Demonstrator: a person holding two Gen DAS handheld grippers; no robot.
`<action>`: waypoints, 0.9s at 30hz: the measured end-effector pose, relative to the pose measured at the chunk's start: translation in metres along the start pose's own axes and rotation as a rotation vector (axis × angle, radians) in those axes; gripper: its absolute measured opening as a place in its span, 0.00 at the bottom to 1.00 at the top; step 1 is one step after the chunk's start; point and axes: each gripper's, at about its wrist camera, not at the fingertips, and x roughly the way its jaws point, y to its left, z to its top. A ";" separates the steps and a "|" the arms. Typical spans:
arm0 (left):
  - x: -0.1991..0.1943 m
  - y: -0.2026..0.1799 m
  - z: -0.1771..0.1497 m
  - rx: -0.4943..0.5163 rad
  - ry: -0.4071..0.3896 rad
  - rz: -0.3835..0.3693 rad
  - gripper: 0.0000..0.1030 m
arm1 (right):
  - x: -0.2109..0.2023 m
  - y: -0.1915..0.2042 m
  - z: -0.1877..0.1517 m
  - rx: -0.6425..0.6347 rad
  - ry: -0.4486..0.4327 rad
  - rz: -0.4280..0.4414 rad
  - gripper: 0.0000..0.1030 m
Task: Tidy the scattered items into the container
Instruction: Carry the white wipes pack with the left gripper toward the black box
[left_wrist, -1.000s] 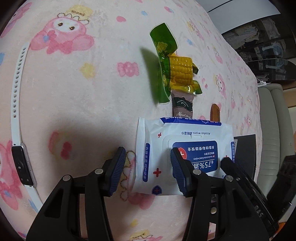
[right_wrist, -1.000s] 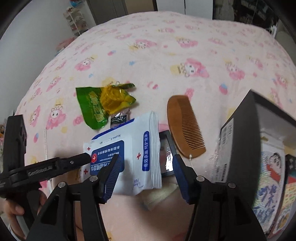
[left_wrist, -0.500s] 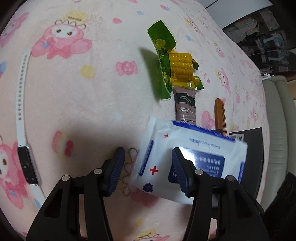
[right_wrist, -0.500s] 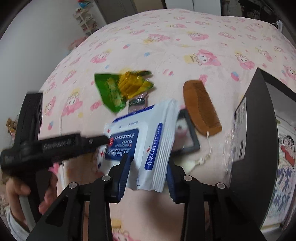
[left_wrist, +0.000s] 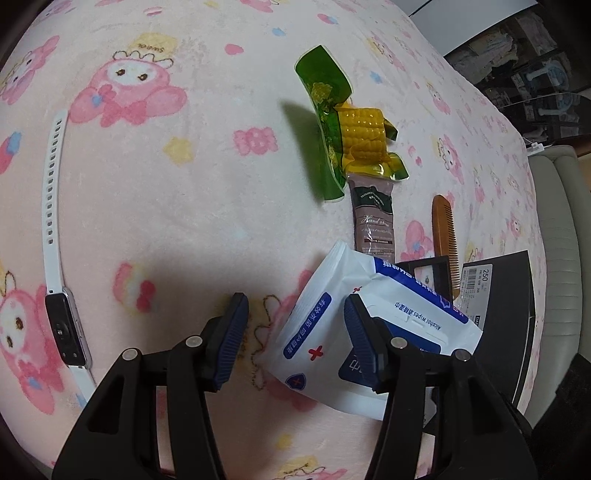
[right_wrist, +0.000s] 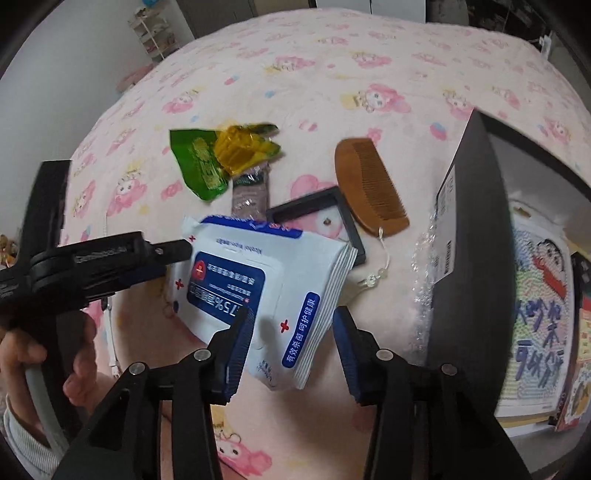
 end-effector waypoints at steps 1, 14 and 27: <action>0.001 -0.001 0.000 0.004 0.009 -0.011 0.55 | 0.004 0.001 0.000 -0.003 0.002 -0.001 0.39; 0.012 -0.015 -0.009 0.079 0.147 -0.152 0.60 | -0.007 0.010 -0.014 -0.005 -0.016 0.049 0.42; 0.033 -0.019 -0.006 0.070 0.174 -0.088 0.79 | 0.021 0.008 -0.029 0.014 0.029 0.015 0.47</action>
